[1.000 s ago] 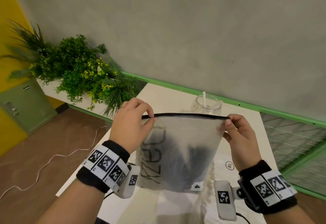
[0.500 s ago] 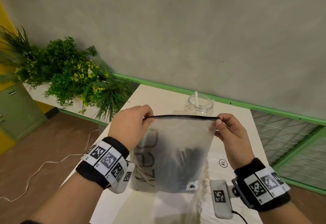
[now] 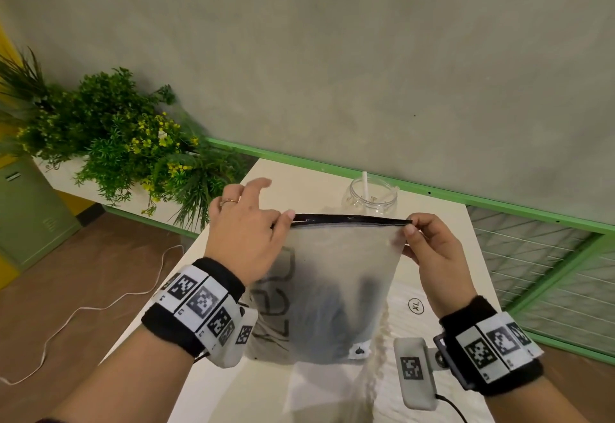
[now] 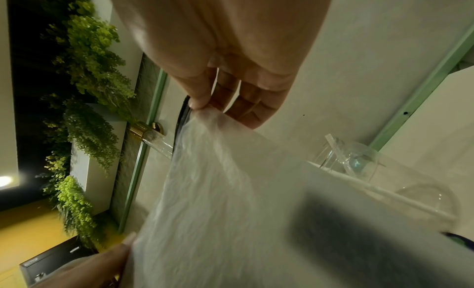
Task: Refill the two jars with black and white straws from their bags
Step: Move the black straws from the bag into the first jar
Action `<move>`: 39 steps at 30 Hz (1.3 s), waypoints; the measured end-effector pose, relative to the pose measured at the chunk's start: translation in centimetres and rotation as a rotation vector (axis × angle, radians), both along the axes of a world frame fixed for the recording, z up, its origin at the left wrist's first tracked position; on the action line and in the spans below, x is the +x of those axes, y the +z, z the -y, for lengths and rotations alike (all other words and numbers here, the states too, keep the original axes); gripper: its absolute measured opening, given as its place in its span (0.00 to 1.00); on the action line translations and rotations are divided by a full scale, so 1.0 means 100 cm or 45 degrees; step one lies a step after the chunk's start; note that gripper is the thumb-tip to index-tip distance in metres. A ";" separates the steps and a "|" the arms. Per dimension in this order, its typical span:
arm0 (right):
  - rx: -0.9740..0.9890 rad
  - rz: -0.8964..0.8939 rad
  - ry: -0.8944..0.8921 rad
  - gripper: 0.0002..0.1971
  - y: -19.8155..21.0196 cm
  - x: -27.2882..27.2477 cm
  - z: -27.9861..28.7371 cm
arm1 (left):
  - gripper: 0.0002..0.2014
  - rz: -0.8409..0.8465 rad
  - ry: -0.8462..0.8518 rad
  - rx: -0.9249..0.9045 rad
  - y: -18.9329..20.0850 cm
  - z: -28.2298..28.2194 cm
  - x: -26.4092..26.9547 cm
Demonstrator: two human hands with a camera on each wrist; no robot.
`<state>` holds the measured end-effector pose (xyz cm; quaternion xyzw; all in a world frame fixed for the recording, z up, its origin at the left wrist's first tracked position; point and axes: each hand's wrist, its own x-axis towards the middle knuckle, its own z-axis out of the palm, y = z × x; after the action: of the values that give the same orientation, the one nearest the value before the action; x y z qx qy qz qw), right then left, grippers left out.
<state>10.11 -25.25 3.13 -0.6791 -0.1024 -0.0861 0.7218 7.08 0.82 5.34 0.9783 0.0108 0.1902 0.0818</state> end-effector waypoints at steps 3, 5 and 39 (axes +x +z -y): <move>-0.191 0.084 -0.080 0.11 0.000 -0.001 0.001 | 0.26 -0.273 0.031 -0.085 0.003 0.003 0.007; -0.528 0.355 -0.267 0.14 0.001 -0.003 0.000 | 0.19 -0.223 0.004 -0.218 0.002 0.006 0.008; -2.072 0.351 0.675 0.12 0.020 -0.013 -0.041 | 0.41 -0.619 -0.080 -0.215 -0.022 0.010 -0.002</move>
<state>8.81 -21.15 5.15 -0.9217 -0.3737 0.1036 -0.0111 6.90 -0.16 3.15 0.9848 0.0156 -0.0549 0.1641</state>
